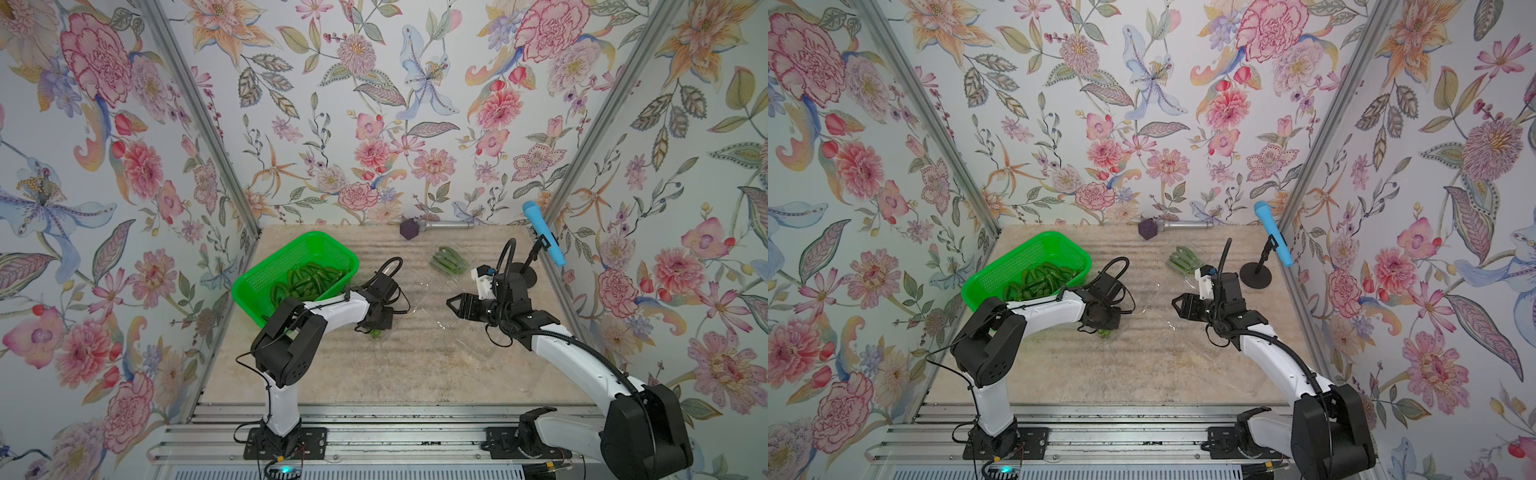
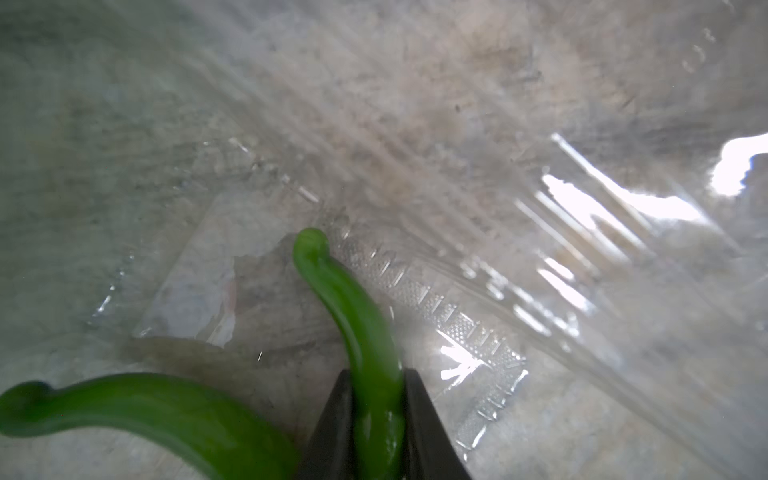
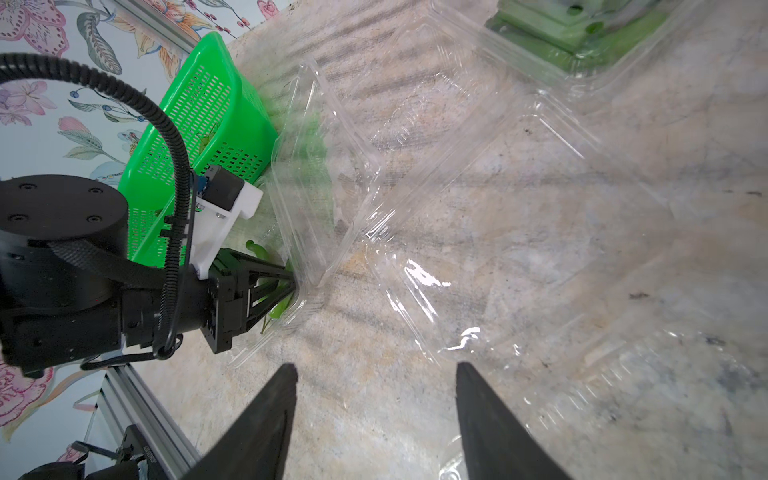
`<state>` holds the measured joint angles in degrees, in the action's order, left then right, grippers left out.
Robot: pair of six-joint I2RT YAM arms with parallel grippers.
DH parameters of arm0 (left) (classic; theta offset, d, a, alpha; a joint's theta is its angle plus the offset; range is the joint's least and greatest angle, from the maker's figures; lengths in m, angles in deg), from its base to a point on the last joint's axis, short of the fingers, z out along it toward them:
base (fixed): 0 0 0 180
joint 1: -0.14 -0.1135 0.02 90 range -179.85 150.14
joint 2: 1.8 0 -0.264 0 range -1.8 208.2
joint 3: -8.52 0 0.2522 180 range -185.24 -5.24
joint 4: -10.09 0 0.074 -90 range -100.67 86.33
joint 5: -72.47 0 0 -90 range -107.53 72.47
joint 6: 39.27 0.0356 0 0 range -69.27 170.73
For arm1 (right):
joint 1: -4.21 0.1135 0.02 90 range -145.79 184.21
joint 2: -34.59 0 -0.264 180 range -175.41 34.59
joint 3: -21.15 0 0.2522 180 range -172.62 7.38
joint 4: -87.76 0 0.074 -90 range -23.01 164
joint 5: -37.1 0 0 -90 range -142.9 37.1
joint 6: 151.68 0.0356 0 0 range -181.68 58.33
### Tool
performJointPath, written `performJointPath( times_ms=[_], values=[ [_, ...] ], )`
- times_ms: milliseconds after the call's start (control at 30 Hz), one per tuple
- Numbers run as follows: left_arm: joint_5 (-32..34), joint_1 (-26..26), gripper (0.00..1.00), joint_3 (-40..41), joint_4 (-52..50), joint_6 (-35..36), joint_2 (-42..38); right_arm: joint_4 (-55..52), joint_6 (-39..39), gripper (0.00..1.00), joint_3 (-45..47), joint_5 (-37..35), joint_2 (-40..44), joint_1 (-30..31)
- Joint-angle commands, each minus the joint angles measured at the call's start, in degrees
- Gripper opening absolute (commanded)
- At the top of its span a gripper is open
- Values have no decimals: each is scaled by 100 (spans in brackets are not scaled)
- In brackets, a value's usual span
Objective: Take small green peppers out of containers
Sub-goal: Pick up the green pepper from the packing box.
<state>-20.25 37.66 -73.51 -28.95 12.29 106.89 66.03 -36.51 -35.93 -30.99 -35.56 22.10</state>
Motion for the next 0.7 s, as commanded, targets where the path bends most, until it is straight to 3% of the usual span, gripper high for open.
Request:
performJointPath(
  times_ms=[0,200,367,467,667],
  values=[
    [165,14,10,33,-166,-10,-58,-56,41,63,30,41,63,-31],
    [279,-38,1,38,-384,63,-842,-56,-29,63,-241,294,-155,-31],
    [219,-280,0,-37,-571,249,-1715,-56,-59,63,-614,552,-407,-31],
    [164,-739,1,-111,-662,446,-2279,-48,-32,63,-865,655,-610,-16],
    [-16,-2257,3,-875,-1125,1071,-2683,78,35,63,-1320,700,-1017,98]
  ],
)
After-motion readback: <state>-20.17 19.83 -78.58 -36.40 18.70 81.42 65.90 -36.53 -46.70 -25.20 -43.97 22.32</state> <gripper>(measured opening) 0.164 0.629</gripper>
